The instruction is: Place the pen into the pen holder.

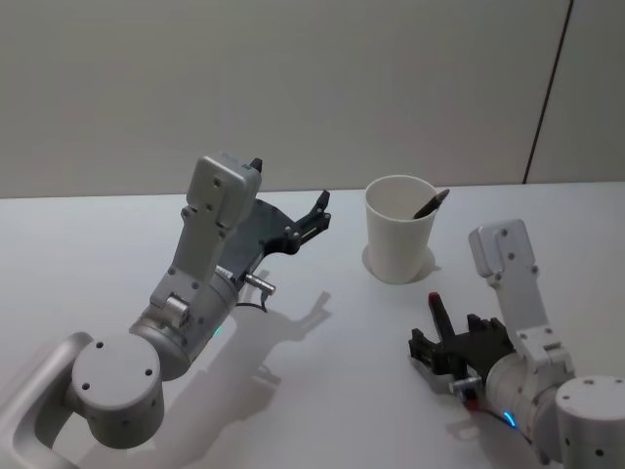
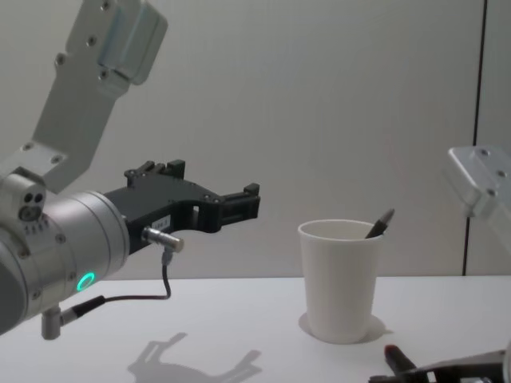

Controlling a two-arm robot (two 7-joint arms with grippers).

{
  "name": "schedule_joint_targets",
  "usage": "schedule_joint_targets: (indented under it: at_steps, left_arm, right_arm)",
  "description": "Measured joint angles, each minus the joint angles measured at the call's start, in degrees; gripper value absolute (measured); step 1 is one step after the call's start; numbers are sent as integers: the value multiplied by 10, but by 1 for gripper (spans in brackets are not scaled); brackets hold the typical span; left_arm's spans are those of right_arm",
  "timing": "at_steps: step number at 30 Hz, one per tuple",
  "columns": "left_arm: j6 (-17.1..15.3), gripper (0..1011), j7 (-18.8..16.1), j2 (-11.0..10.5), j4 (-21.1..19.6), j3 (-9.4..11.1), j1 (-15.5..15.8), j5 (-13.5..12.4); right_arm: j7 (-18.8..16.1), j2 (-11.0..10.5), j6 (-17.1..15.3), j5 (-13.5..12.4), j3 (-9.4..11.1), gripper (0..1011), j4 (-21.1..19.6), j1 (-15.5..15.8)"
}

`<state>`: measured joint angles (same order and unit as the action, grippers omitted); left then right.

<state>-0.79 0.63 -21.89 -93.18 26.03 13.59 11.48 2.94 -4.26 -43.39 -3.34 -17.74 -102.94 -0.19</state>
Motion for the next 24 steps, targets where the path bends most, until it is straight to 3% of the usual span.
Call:
schedule_joint_targets:
  at_steps: [24]
  left_arm:
    - [0,1001,0,0,0,0,0,0]
  right_arm:
    - [10,7,0,-13,8,683,0,3]
